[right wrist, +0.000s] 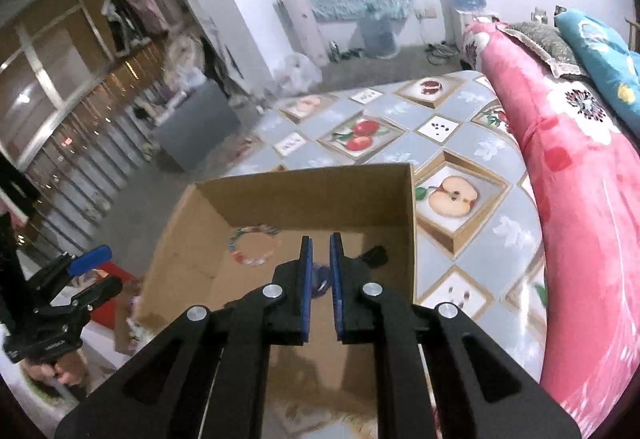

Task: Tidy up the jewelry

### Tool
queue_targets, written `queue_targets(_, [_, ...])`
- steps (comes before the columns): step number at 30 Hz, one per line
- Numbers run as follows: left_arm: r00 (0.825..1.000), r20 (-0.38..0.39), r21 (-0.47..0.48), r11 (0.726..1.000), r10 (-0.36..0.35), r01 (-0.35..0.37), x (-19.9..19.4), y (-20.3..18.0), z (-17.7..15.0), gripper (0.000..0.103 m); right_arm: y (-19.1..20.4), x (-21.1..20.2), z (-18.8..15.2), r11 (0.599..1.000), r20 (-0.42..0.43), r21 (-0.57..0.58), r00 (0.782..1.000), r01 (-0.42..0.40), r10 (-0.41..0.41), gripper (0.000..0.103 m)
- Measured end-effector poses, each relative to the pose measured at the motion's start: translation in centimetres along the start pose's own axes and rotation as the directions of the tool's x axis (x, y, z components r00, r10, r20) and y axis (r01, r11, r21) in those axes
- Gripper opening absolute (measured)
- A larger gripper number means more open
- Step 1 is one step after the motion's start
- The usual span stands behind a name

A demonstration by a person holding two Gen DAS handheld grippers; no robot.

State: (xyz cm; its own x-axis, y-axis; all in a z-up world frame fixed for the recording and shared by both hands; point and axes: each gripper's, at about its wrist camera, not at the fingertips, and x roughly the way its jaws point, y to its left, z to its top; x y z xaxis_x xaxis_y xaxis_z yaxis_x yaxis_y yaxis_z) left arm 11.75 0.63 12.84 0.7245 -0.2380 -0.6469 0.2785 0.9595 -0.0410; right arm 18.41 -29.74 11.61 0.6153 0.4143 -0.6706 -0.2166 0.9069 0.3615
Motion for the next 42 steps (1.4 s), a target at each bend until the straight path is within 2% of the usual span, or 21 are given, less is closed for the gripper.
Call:
queue_targets(3, [0.999, 0.049, 0.019, 1.000, 0.001, -0.002, -3.3, -0.2, -2.7, 0.070, 0.5, -3.0, -3.4, 0.999, 0.027, -0.015, 0.999, -0.042, 0.042, 0.011])
queue_targets(7, [0.998, 0.029, -0.006, 0.999, -0.052, 0.052, -4.8, -0.8, -6.6, 0.071, 1.0, -4.7, -9.5, 0.999, 0.019, -0.034, 0.999, -0.031, 0.032, 0.011])
queue_targets(9, [0.997, -0.019, -0.011, 0.997, -0.081, 0.080, -4.0, -1.6, -8.6, 0.071, 1.0, -4.3, -12.1, 1.000, -0.009, -0.019, 1.000, -0.003, 0.003, 0.011])
queue_targets(14, [0.989, -0.121, -0.025, 0.996, -0.089, 0.086, 0.4, -3.4, -12.3, 0.071, 0.1, -0.4, -18.6, 0.996, -0.149, 0.077, 0.988, 0.048, -0.036, 0.011])
queue_targets(16, [0.983, -0.154, -0.013, 0.995, -0.098, 0.097, 2.2, -4.2, -13.4, 0.067, -0.1, 0.6, -20.3, 0.992, -0.182, 0.113, 0.983, 0.055, -0.034, 0.011])
queue_targets(18, [0.977, -0.185, 0.004, 0.994, -0.108, 0.111, 3.9, -5.0, -14.4, 0.056, -0.4, 1.3, -21.5, 0.986, -0.193, 0.161, 0.981, 0.039, -0.008, 0.011])
queue_targets(19, [0.970, -0.215, 0.009, 0.992, -0.118, 0.123, 5.1, -5.4, -14.8, 0.052, -0.5, 1.5, -21.7, 0.985, -0.195, 0.170, 0.981, 0.038, -0.004, 0.011])
queue_targets(20, [0.965, -0.233, 0.008, 0.992, -0.118, 0.123, 5.9, -5.5, -15.1, 0.042, -0.5, 1.6, -21.8, 0.983, -0.195, 0.178, 0.981, 0.039, -0.004, 0.011])
queue_targets(21, [0.958, -0.259, 0.003, 0.992, -0.120, 0.125, 7.0, -5.6, -15.3, 0.036, -0.5, 1.7, -21.9, 0.982, -0.193, 0.185, 0.981, 0.038, -0.001, 0.011])
queue_targets(23, [0.952, -0.277, -0.013, 0.991, -0.129, 0.131, 8.0, -5.7, -15.7, 0.028, -0.5, 1.9, -21.8, 0.981, -0.191, 0.189, 0.982, 0.031, 0.006, 0.011])
queue_targets(26, [0.944, -0.300, -0.016, 0.990, -0.140, 0.141, 9.3, -5.9, -15.7, 0.022, -0.4, 2.3, -21.6, 0.983, -0.190, 0.180, 0.982, 0.027, 0.008, 0.011])
queue_targets(28, [0.946, -0.299, 0.011, 0.991, -0.127, 0.136, 9.6, -6.4, -15.4, 0.019, -0.5, 2.8, -21.5, 0.982, -0.194, 0.187, 0.981, 0.022, 0.015, 0.011])
queue_targets(31, [0.942, -0.312, 0.027, 0.990, -0.122, 0.138, 10.0, -6.8, -14.9, 0.008, -0.6, 3.3, -21.4, 0.980, -0.197, 0.197, 0.980, 0.014, 0.025, 0.011])
queue_targets(35, [0.938, -0.314, 0.028, 0.986, -0.145, 0.162, 10.0, -7.3, -14.5, 0.008, -0.8, 3.9, -21.3, 0.979, -0.199, 0.204, 0.979, 0.008, 0.033, 0.011])
queue_targets(37, [0.936, -0.300, 0.012, 0.981, -0.182, 0.194, 9.5, -7.6, -14.2, 0.008, -0.8, 3.9, -21.2, 0.979, -0.198, 0.205, 0.980, 0.008, 0.033, 0.011])
queue_targets(42, [0.905, -0.242, -0.092, 0.937, -0.350, 0.338, 6.4, -6.9, -12.8, 0.008, -1.0, 3.7, -21.1, 0.979, -0.199, 0.203, 0.980, 0.011, 0.030, 0.011])
